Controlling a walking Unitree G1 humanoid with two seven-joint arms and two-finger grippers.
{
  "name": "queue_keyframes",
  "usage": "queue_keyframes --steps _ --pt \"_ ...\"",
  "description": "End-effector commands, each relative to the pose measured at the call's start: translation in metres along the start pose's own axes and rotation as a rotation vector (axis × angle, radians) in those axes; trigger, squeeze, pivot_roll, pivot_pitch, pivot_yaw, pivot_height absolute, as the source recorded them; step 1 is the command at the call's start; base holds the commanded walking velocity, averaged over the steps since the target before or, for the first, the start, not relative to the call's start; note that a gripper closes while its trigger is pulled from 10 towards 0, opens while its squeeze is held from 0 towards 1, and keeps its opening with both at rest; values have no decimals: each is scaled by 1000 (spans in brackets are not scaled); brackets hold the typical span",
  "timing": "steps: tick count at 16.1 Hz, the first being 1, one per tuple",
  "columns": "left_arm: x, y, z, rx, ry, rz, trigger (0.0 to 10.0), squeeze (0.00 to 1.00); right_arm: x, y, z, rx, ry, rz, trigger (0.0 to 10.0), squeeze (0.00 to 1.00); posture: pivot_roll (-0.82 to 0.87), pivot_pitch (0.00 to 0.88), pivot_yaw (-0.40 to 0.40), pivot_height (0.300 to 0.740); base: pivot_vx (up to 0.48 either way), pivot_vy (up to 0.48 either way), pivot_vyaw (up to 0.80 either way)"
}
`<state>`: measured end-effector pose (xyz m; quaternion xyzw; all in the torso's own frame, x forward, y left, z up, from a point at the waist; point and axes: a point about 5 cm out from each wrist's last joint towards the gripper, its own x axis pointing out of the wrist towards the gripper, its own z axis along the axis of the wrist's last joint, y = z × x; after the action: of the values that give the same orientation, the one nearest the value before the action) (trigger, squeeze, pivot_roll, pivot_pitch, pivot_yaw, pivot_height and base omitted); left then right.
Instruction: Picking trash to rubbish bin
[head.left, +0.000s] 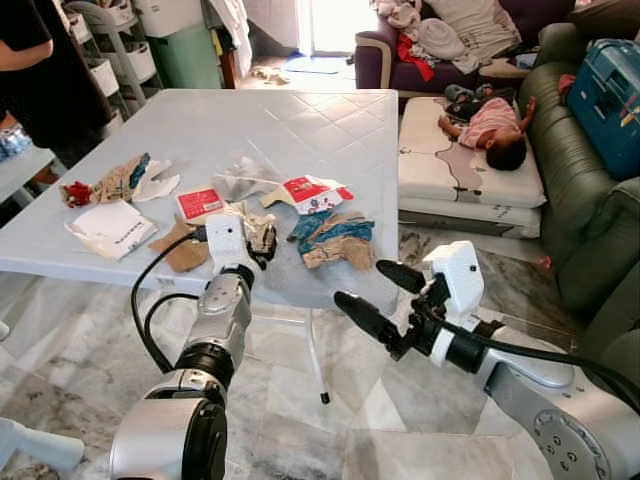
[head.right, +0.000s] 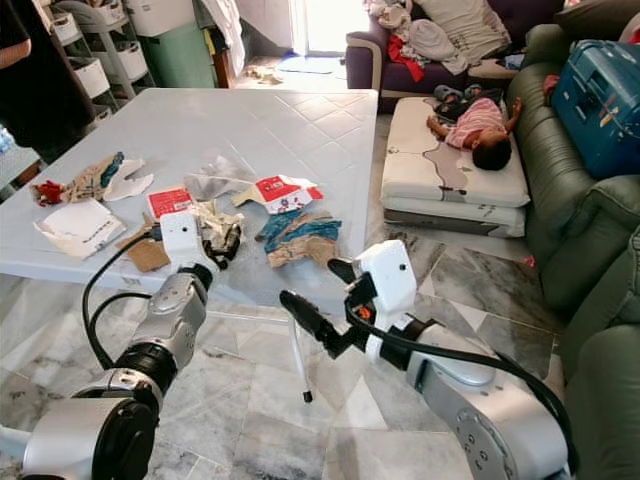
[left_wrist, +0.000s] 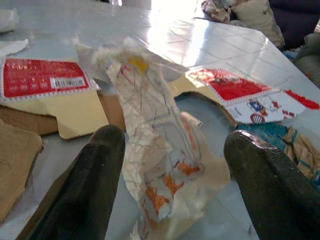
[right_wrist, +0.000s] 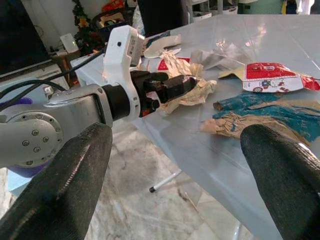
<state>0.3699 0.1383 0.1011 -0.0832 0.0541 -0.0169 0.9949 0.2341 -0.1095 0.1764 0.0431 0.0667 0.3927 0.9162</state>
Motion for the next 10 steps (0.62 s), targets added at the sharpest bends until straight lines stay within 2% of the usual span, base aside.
queue_keyframes --steps 1,10 --pt "3 2 8 6 -25 -1 0 0 3 4 3 -8 -8 18 10000 0 -196 2 52 740 0 0 0" --pt "2 3 3 -12 -4 3 0 0 3 5 3 -5 -1 28 10000 0 -194 8 50 740 0 0 0"
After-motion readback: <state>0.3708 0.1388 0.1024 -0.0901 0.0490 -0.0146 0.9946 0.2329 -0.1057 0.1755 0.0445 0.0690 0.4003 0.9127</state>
